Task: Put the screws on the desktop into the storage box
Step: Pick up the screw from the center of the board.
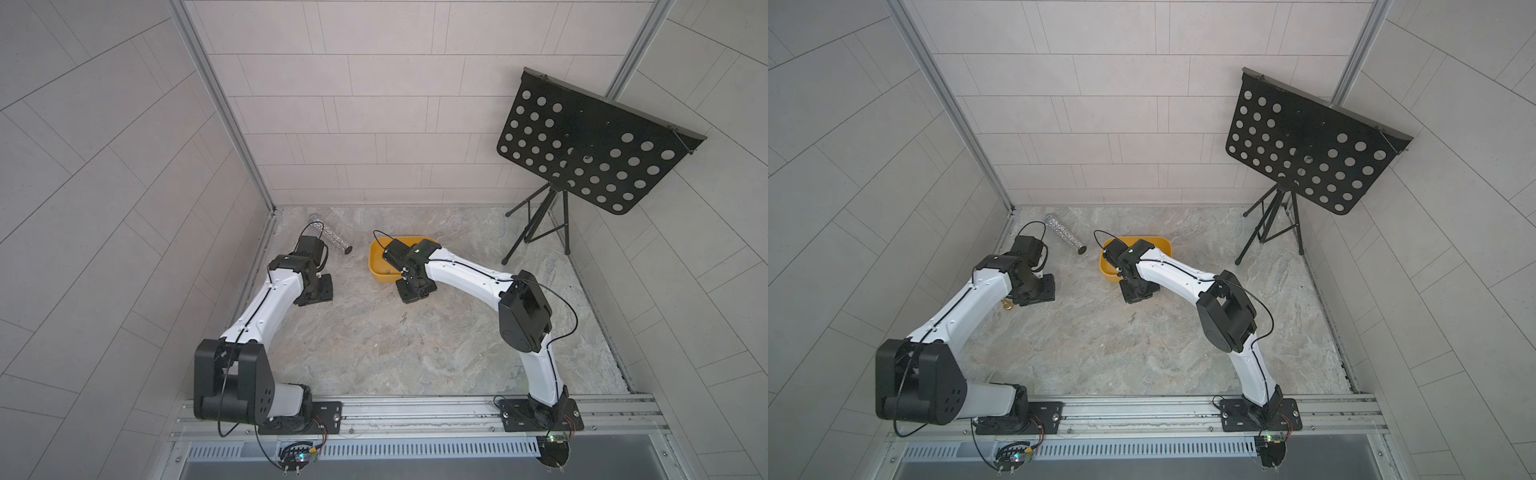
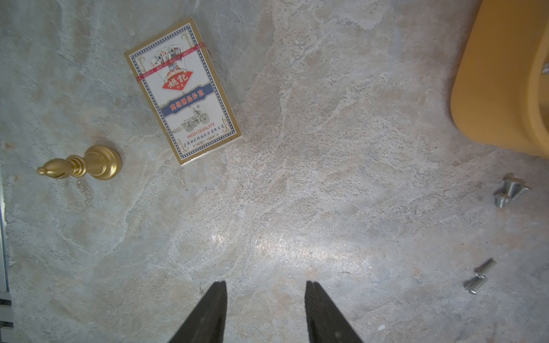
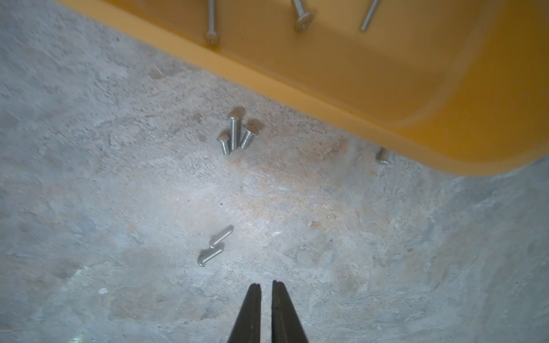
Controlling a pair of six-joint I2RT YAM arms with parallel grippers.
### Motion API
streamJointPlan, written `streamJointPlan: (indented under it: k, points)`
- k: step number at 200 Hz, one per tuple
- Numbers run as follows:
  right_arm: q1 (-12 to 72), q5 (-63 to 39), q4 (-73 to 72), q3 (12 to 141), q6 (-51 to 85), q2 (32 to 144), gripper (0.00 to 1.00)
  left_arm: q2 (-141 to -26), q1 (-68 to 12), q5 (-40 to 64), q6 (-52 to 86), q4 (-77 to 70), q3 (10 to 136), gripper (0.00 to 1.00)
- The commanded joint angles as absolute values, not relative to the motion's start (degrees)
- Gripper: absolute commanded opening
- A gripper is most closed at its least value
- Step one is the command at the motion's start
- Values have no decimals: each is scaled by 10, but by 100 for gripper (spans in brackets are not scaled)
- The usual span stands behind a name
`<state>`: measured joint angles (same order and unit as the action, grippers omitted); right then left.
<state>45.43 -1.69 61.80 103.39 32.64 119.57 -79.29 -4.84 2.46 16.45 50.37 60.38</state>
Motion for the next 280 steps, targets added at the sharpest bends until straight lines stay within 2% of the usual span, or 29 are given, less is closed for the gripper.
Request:
streamJointPlan:
  k: [1,57,97,216,280]
  points:
    - [457,-40,620,1012,325,1182,22,-784,-44,20,159,507,595,49]
    - [483,-76,603,1003,334,1218,37,-785,-43,20,160,507,595,50]
    - [484,-80,597,1015,344,1245,43,-783,-43,20,159,506,595,50]
    - [483,-81,584,1031,368,1289,41,-783,-44,20,159,508,596,50]
    - [474,-79,581,1050,379,1303,34,-784,-43,20,159,508,595,50]
